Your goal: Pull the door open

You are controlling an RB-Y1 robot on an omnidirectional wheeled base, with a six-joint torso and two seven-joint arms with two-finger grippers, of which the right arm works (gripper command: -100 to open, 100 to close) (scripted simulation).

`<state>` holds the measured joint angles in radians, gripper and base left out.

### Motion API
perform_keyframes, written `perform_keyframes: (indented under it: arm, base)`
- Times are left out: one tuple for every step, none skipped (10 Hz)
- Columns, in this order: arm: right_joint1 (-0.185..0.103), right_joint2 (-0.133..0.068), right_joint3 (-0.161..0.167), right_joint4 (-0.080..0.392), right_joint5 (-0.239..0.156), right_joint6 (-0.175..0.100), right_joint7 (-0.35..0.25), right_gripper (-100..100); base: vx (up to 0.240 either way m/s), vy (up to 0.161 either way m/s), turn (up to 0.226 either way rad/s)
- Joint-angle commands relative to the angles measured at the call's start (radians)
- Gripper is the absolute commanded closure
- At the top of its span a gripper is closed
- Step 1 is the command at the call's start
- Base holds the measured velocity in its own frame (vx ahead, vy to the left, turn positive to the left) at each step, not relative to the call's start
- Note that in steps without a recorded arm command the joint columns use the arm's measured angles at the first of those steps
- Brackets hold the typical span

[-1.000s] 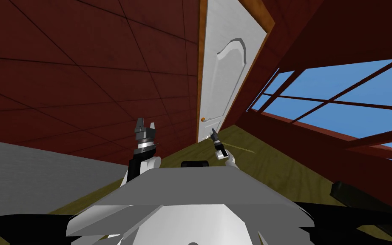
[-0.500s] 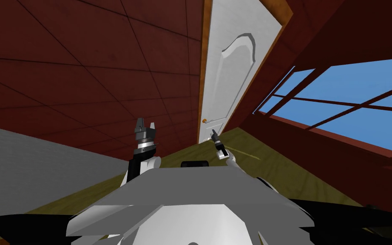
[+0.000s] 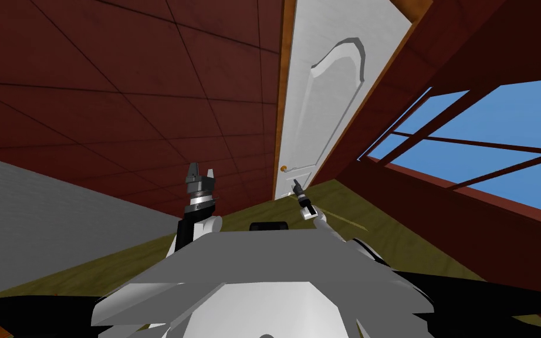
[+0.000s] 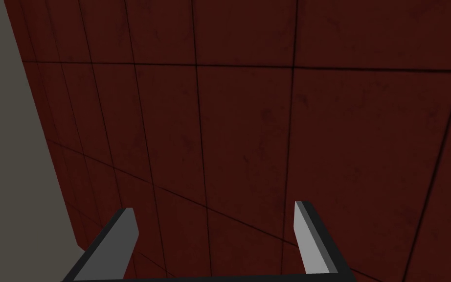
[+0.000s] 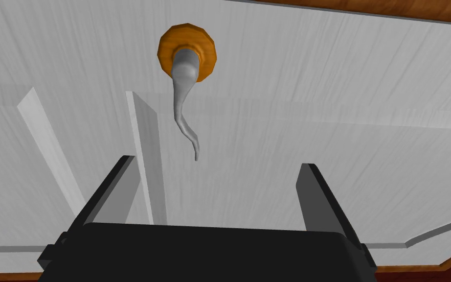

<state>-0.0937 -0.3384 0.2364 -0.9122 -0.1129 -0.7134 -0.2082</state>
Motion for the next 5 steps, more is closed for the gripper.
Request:
perform_keyframes:
  arm:
    - [-0.012, -0.01, 0.005, 0.029, -0.002, -0.006, -0.009, -100]
    - [-0.022, -0.015, 0.007, 0.051, -0.002, -0.011, -0.014, -100]
    - [-0.029, -0.019, 0.01, 0.069, -0.003, -0.016, -0.018, -100]
    - [-0.037, -0.023, 0.012, 0.087, -0.004, -0.02, -0.022, -100]
    - [-0.044, -0.027, 0.014, 0.104, -0.004, -0.025, -0.026, -100]
  base:
    - [0.064, -0.07, 0.149]
    - [0.051, -0.056, 0.121]
    - [0.042, -0.055, 0.079]
    - [0.034, -0.069, 0.089]
    - [0.036, -0.069, 0.098]
